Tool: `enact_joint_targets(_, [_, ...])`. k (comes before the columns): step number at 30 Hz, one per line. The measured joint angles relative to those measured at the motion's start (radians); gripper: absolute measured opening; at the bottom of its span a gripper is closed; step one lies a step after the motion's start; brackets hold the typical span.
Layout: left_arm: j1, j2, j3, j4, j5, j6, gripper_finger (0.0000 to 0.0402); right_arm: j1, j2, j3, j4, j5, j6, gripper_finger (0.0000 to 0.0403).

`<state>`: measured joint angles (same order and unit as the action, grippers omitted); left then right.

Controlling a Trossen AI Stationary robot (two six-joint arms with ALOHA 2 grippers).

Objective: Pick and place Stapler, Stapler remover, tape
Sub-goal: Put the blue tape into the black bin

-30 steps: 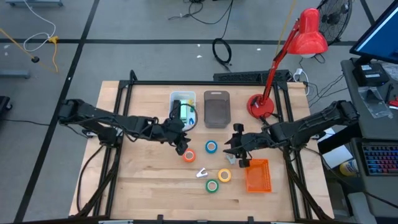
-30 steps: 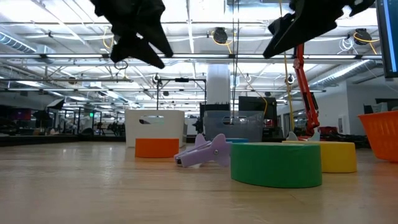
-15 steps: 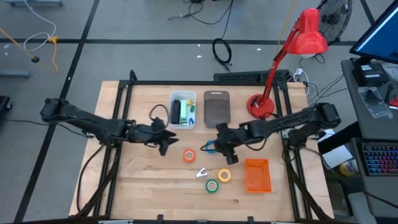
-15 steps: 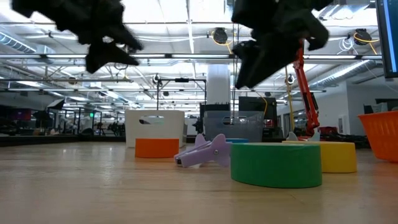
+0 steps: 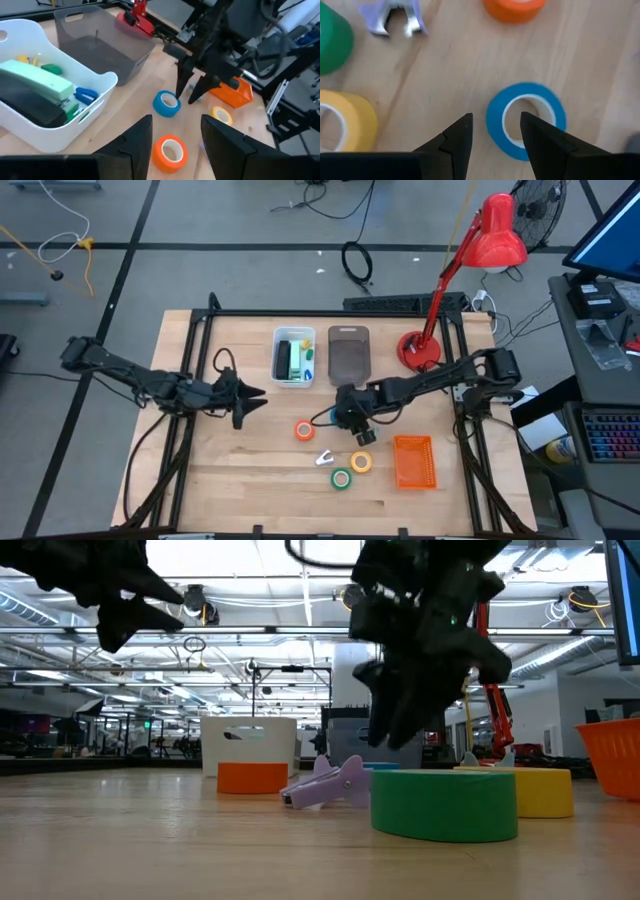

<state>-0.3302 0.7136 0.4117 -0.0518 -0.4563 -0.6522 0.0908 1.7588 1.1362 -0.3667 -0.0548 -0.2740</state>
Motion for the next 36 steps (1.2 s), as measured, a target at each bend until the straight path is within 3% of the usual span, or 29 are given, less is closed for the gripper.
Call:
enact_joint_targets(10, [-0.022,-0.001,0.0,-0.005,-0.016,-0.003,0.017,0.001,0.076,0.002,0.001,0.055,-0.007,0.0152])
enact_joint_targets(23, [-0.021,0.0,0.0,-0.006,-0.017,-0.003,0.017,0.002,0.07,0.0,-0.015,0.054,-0.001,0.0039])
enact_joint_targets(29, [-0.021,0.0,0.0,-0.005,-0.016,-0.004,0.017,0.004,-0.019,-0.002,-0.034,0.034,0.003,0.0036])
enact_joint_targets(33, [-0.021,0.0,0.0,-0.005,-0.016,-0.004,0.017,0.001,-0.151,-0.002,-0.022,-0.05,0.037,0.0036])
enact_joint_targets(36, [-0.021,0.0,0.0,-0.005,-0.016,-0.005,0.017,-0.015,-0.26,-0.002,0.021,-0.054,0.052,0.0036])
